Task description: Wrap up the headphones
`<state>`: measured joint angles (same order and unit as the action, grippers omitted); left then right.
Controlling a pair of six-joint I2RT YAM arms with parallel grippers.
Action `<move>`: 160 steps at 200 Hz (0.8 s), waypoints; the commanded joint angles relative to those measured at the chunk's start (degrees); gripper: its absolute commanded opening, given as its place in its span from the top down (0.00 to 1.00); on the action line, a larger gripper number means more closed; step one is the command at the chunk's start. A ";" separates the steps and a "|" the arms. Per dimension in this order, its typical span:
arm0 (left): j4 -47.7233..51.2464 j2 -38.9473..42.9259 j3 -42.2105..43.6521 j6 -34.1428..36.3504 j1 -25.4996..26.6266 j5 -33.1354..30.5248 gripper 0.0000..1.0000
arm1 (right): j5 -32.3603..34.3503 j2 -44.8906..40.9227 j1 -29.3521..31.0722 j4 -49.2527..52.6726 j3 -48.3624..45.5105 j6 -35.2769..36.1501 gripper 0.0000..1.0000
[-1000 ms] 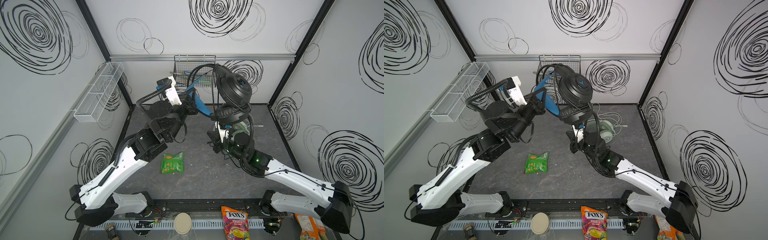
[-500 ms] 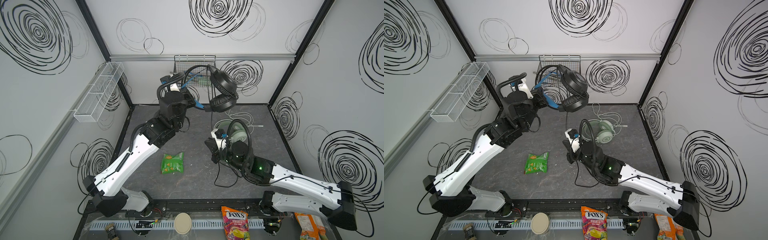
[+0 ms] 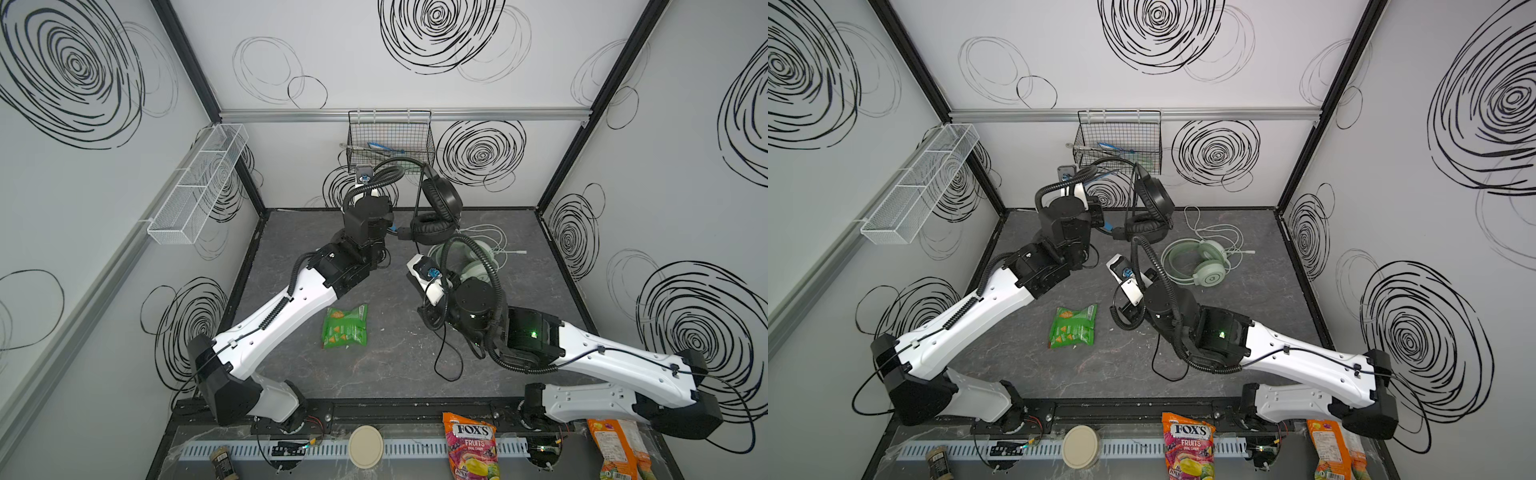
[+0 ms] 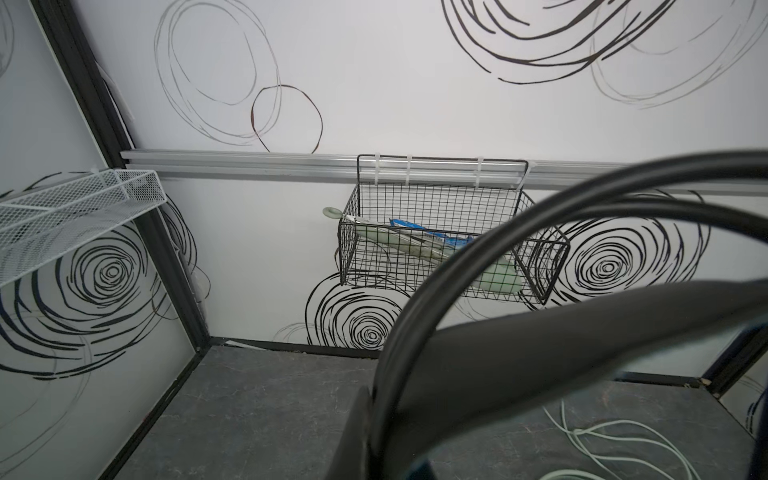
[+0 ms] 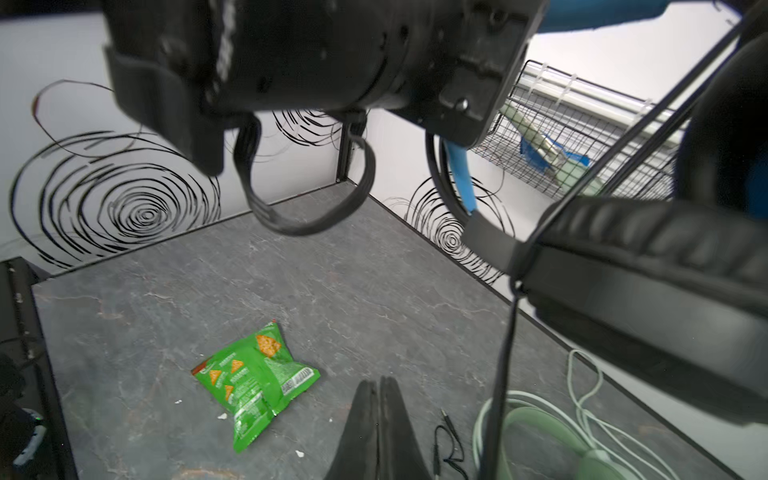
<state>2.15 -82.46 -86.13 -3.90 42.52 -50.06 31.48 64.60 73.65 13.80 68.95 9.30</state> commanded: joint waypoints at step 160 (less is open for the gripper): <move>6.28 5.64 5.49 10.50 1.07 9.90 1.00 | 7.98 3.87 -9.93 -10.25 6.16 48.56 0.93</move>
<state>4.54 -76.40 -78.43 4.40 43.46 -41.95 35.90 68.99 64.49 11.66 74.98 49.01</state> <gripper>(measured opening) 0.083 0.071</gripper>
